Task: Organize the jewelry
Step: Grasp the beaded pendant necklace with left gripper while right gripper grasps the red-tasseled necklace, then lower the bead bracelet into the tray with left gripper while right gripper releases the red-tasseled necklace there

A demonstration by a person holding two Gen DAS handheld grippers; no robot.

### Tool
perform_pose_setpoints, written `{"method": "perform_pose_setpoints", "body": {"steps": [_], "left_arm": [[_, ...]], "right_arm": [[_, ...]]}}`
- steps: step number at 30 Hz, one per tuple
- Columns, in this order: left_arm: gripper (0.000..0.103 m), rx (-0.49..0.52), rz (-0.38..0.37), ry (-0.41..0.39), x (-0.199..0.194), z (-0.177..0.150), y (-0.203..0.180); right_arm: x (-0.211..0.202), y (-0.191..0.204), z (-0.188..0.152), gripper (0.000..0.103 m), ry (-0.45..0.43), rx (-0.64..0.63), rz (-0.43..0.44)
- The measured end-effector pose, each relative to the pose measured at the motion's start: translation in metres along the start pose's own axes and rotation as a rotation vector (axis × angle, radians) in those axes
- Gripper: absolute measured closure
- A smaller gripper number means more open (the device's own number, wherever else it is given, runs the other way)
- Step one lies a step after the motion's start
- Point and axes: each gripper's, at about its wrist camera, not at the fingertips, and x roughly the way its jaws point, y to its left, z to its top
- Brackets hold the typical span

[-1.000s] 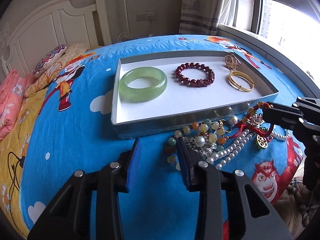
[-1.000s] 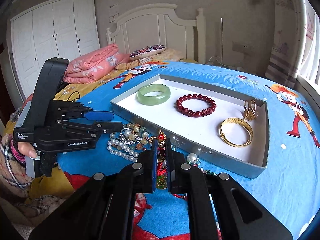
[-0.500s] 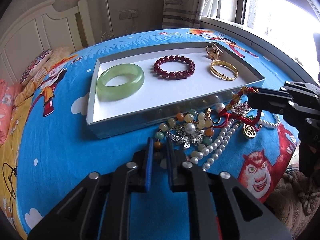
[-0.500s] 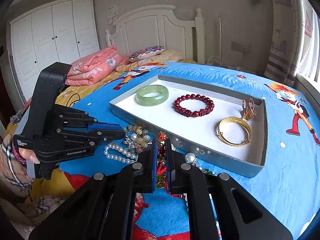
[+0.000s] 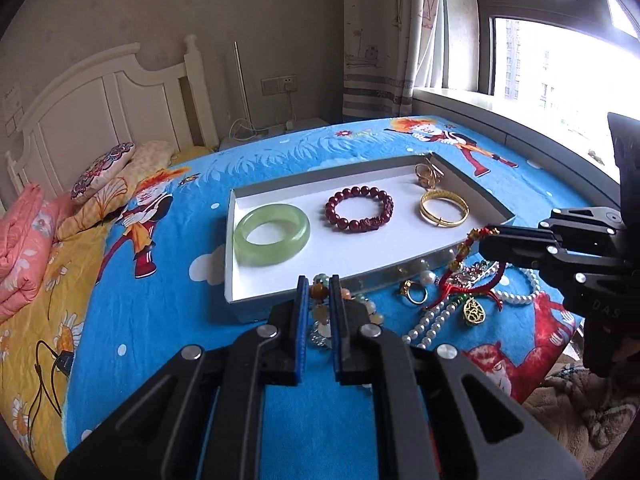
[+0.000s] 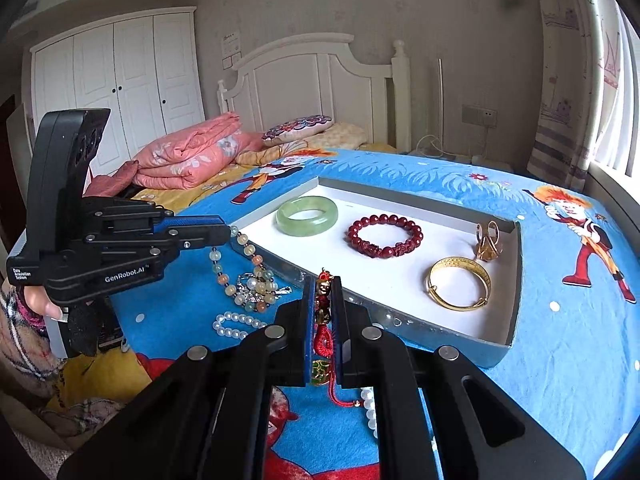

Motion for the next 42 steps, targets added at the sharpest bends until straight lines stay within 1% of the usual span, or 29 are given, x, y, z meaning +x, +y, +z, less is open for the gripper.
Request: {"method": "perform_pose_setpoints", "body": {"steps": [10, 21, 24, 30, 36, 42], "left_arm": [[0.094, -0.006, 0.001, -0.046, -0.021, 0.012, 0.000], [0.094, 0.003, -0.004, -0.055, -0.025, 0.019, -0.002], [0.094, 0.023, -0.002, -0.056, -0.023, 0.025, -0.005], [0.094, 0.051, -0.005, -0.056, -0.007, 0.047, -0.005], [0.094, 0.007, -0.065, -0.041, 0.018, 0.074, 0.004], [0.094, 0.005, -0.079, -0.025, 0.042, 0.088, -0.002]], "right_arm": [[-0.014, -0.003, 0.006, 0.095, -0.054, 0.002, -0.001], [-0.021, -0.013, 0.011, 0.095, -0.077, 0.024, -0.010], [-0.020, -0.014, 0.014, 0.095, -0.079, 0.018, -0.016], [-0.013, -0.020, 0.024, 0.095, -0.082, 0.007, -0.040], [0.004, -0.028, 0.033, 0.095, -0.067, -0.002, -0.069], [0.018, -0.035, 0.040, 0.095, -0.077, -0.001, -0.124]]}}
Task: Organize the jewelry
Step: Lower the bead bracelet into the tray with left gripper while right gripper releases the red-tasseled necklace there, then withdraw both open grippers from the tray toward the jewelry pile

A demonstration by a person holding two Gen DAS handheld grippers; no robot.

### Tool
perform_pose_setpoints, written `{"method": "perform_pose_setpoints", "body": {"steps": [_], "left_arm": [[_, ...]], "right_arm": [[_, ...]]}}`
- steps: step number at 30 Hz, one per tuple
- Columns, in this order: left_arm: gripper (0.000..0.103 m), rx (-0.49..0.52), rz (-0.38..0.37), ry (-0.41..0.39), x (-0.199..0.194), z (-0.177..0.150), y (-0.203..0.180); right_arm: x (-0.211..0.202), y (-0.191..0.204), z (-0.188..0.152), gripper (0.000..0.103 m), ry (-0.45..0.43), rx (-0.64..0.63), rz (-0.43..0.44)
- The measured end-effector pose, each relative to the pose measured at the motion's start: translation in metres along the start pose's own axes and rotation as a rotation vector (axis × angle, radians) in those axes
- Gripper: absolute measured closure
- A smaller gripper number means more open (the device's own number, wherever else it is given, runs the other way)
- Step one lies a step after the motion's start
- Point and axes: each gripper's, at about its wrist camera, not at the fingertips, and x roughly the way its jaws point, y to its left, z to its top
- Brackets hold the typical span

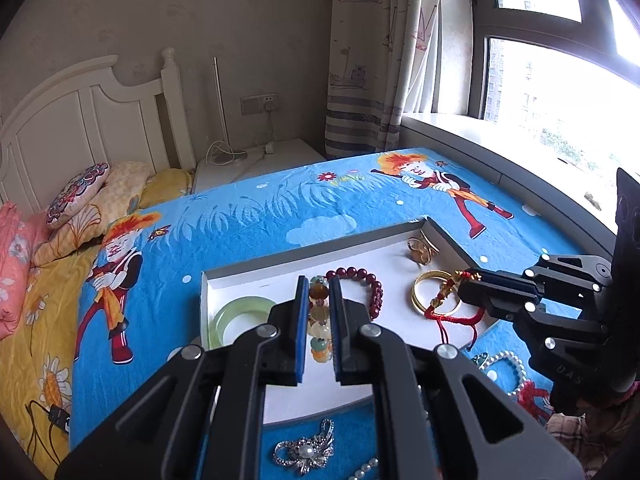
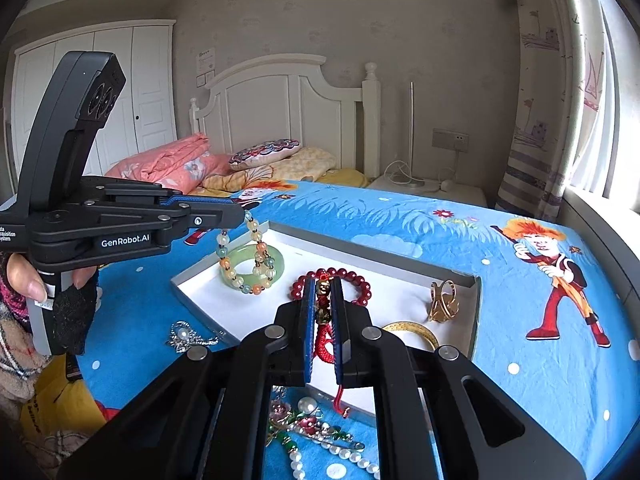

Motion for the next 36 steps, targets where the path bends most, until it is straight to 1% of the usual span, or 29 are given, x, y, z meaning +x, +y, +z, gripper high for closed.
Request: {"method": "perform_pose_setpoints", "body": {"steps": [3, 5, 6, 8, 11, 13, 14, 15, 16, 17, 18, 19, 20, 23, 25, 27, 29, 31, 33, 36], "left_arm": [[0.094, -0.006, -0.007, 0.020, 0.011, -0.003, -0.002], [0.094, -0.010, -0.003, 0.046, 0.020, -0.011, -0.002], [0.094, -0.014, -0.001, 0.063, 0.026, -0.016, -0.001], [0.094, -0.020, 0.013, 0.094, 0.035, -0.026, 0.002], [0.093, -0.033, 0.028, 0.140, 0.047, -0.038, 0.009], [0.093, -0.040, 0.039, 0.163, 0.052, -0.043, 0.015], [0.093, -0.046, 0.041, 0.169, 0.054, -0.046, 0.018], [0.090, -0.051, 0.041, 0.173, 0.054, -0.047, 0.020], [0.081, -0.056, 0.042, 0.173, 0.054, -0.049, 0.022], [0.073, -0.061, 0.046, 0.167, 0.052, -0.049, 0.024], [0.053, -0.064, 0.053, 0.156, 0.050, -0.050, 0.025], [0.038, -0.066, 0.062, 0.141, 0.046, -0.050, 0.026], [0.035, -0.067, 0.070, 0.125, 0.042, -0.051, 0.026], [0.032, -0.063, 0.098, 0.105, 0.033, -0.051, 0.027], [0.018, -0.058, 0.138, 0.086, 0.027, -0.054, 0.029], [0.012, -0.056, 0.166, 0.066, 0.020, -0.056, 0.030], [0.009, -0.064, 0.190, 0.050, 0.011, -0.060, 0.033], [0.004, -0.074, 0.218, 0.031, 0.003, -0.064, 0.036], [0.003, -0.077, 0.256, 0.009, -0.005, -0.069, 0.040], [0.003, -0.077, 0.298, -0.003, -0.013, -0.080, 0.046]], "right_arm": [[0.006, 0.001, 0.004, 0.095, -0.012, -0.023, -0.033], [0.010, 0.007, 0.004, 0.095, -0.019, -0.057, -0.067], [0.014, 0.009, 0.003, 0.095, -0.014, -0.073, -0.070], [0.025, 0.015, 0.000, 0.095, 0.026, -0.108, -0.063], [0.045, 0.025, -0.005, 0.095, 0.116, -0.161, -0.052], [0.048, 0.029, -0.005, 0.095, 0.134, -0.172, -0.034], [0.051, 0.030, -0.006, 0.093, 0.155, -0.171, -0.025], [0.053, 0.030, -0.007, 0.090, 0.170, -0.167, -0.027], [0.054, 0.030, -0.008, 0.082, 0.177, -0.161, -0.027], [0.053, 0.028, -0.008, 0.070, 0.176, -0.147, -0.021], [0.050, 0.025, -0.008, 0.065, 0.169, -0.128, -0.013], [0.047, 0.022, -0.007, 0.060, 0.160, -0.109, -0.010], [0.043, 0.018, -0.007, 0.060, 0.150, -0.092, -0.010], [0.031, 0.006, -0.003, 0.060, 0.122, -0.052, -0.024], [0.021, -0.006, -0.001, 0.060, 0.101, -0.016, -0.034], [0.013, -0.018, -0.001, 0.059, 0.086, 0.017, -0.047], [0.006, -0.030, -0.003, 0.059, 0.079, 0.047, -0.064], [0.000, -0.041, -0.007, 0.058, 0.077, 0.083, -0.071], [-0.004, -0.052, -0.013, 0.058, 0.080, 0.122, -0.073], [-0.009, -0.061, -0.025, 0.058, 0.097, 0.152, -0.078]]}}
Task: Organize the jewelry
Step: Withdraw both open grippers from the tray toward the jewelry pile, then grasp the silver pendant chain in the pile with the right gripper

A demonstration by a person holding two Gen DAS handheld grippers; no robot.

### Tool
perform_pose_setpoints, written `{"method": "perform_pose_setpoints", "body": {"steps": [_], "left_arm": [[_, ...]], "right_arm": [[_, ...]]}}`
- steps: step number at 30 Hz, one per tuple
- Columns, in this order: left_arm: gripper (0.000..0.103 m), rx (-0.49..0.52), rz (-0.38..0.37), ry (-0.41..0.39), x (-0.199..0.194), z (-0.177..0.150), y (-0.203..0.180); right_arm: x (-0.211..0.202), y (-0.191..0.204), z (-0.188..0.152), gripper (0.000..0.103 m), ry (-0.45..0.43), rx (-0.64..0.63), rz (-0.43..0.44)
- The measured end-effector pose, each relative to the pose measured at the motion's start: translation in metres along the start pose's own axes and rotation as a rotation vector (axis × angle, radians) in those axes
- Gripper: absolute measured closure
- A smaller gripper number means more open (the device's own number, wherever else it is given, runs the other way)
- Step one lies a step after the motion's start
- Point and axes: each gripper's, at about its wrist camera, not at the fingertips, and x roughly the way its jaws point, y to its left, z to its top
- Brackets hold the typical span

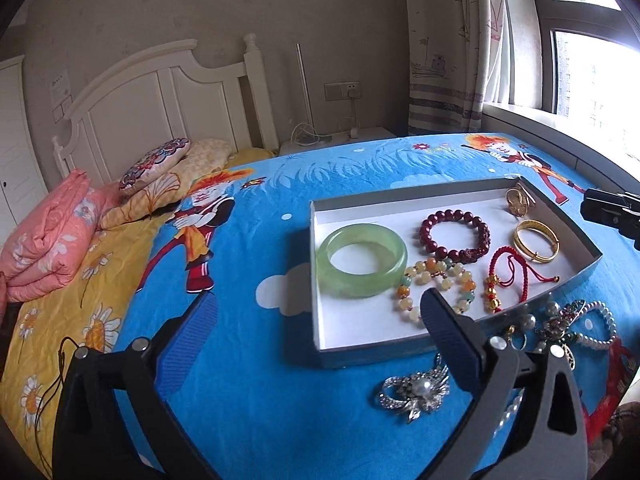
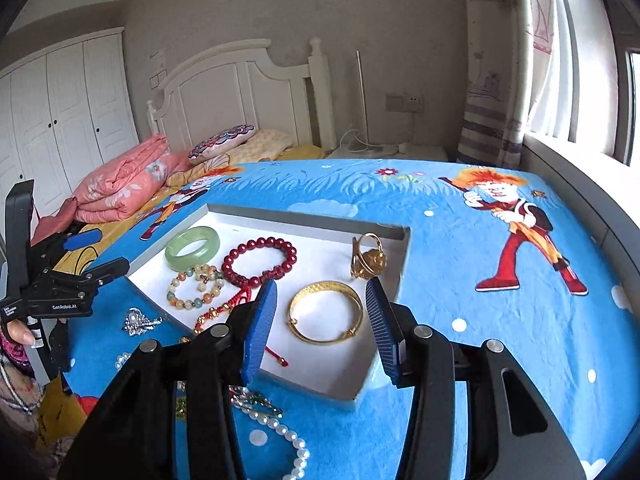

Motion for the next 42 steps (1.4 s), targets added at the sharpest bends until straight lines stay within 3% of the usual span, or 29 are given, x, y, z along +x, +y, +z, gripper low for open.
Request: {"method": "perform_pose_setpoints", "body": {"steps": [3, 7, 11, 14, 20, 27, 28, 29, 32, 35, 40, 42], "left_arm": [[0.003, -0.039, 0.016, 0.008, 0.000, -0.010, 0.015], [0.003, -0.192, -0.042, 0.000, -0.002, -0.016, 0.047], [0.003, -0.291, -0.101, 0.043, 0.006, -0.022, 0.063], [0.003, -0.274, -0.105, 0.053, 0.008, -0.022, 0.059], [0.003, -0.233, -0.110, 0.068, 0.011, -0.021, 0.051], [0.003, -0.241, -0.118, 0.060, 0.010, -0.021, 0.053], [0.003, -0.241, -0.118, 0.059, 0.010, -0.021, 0.054], [0.003, -0.241, -0.118, 0.058, 0.009, -0.021, 0.053], [0.003, -0.241, -0.118, 0.057, 0.009, -0.021, 0.054], [0.003, -0.240, -0.120, 0.062, 0.010, -0.021, 0.054], [0.003, -0.241, -0.120, 0.062, 0.010, -0.021, 0.054], [0.003, -0.241, -0.119, 0.063, 0.010, -0.021, 0.054]], "right_arm": [[-0.003, -0.006, -0.011, 0.058, 0.017, 0.018, 0.001], [-0.014, 0.000, -0.016, 0.057, 0.011, 0.003, 0.021], [-0.016, 0.024, -0.029, 0.057, 0.050, -0.101, 0.088], [-0.005, 0.044, -0.037, 0.057, 0.129, -0.155, 0.161], [0.020, 0.059, -0.040, 0.050, 0.255, -0.194, 0.155], [0.032, 0.058, -0.036, 0.043, 0.333, -0.184, 0.223], [0.033, 0.059, -0.036, 0.050, 0.340, -0.196, 0.221], [0.033, 0.060, -0.035, 0.063, 0.344, -0.209, 0.210], [0.029, 0.057, -0.033, 0.075, 0.342, -0.218, 0.221], [0.018, 0.058, -0.036, 0.077, 0.334, -0.251, 0.229], [0.001, 0.064, -0.041, 0.077, 0.339, -0.270, 0.357], [0.001, 0.064, -0.038, 0.076, 0.325, -0.263, 0.345]]}}
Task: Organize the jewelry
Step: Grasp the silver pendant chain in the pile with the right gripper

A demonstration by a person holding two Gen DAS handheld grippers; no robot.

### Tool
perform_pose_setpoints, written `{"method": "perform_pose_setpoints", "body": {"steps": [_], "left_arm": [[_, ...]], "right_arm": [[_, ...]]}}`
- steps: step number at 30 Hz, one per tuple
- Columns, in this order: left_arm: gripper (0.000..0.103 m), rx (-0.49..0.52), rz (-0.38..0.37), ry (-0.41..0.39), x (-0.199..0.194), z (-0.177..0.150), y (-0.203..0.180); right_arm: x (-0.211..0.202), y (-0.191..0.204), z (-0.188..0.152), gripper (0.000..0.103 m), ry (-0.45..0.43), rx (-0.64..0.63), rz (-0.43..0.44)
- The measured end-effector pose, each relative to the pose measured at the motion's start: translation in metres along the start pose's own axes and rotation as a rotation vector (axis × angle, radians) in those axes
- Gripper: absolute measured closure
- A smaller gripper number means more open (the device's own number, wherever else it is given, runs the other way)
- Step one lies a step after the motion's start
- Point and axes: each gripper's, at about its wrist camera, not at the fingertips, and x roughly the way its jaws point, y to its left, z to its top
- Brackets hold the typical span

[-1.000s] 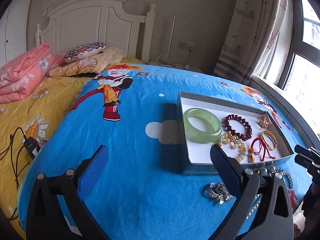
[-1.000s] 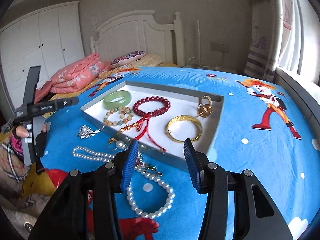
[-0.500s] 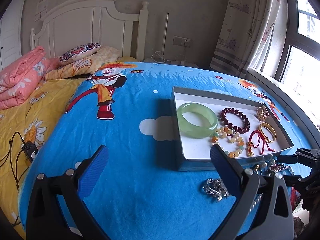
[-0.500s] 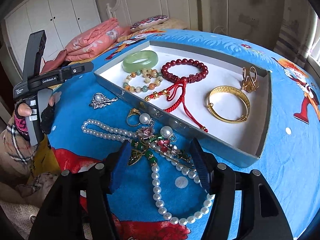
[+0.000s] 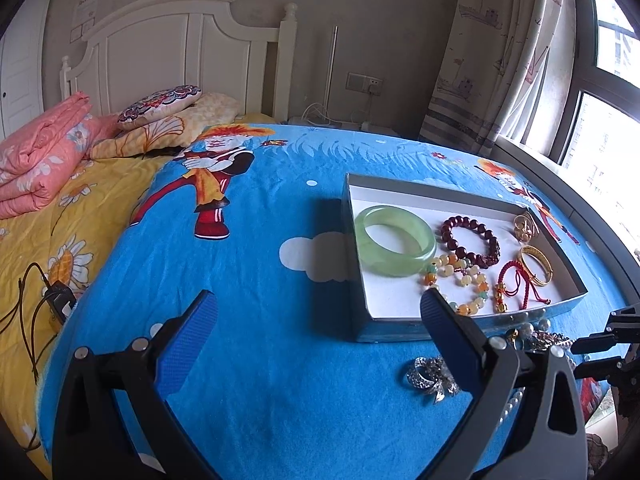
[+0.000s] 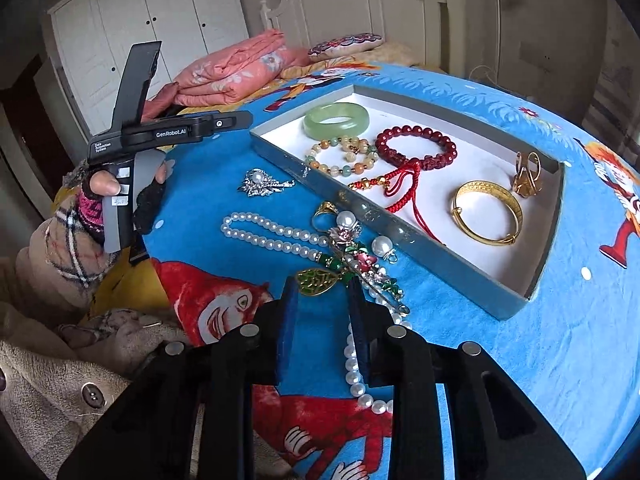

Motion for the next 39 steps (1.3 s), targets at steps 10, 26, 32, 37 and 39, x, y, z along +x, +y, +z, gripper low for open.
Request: {"method": "perform_pose_setpoints", "body": {"steps": [10, 26, 32, 37, 39], "left_arm": [[0.003, -0.002, -0.001, -0.001, 0.000, 0.000, 0.000], [0.003, -0.004, -0.002, -0.002, 0.000, 0.000, 0.000], [0.003, 0.004, -0.005, 0.007, 0.000, 0.000, -0.001], [0.003, 0.058, -0.059, 0.057, -0.008, -0.008, -0.018], [0.003, 0.115, -0.086, 0.090, -0.010, -0.017, -0.032]], "right_arm": [[0.017, -0.017, 0.008, 0.086, 0.039, 0.021, 0.014], [0.008, -0.008, 0.012, 0.082, -0.004, 0.034, -0.022], [0.026, -0.009, 0.009, 0.060, 0.044, 0.050, 0.002], [0.033, -0.002, 0.015, 0.070, 0.052, 0.036, -0.006], [0.033, -0.003, 0.015, 0.081, 0.044, 0.045, -0.004]]}}
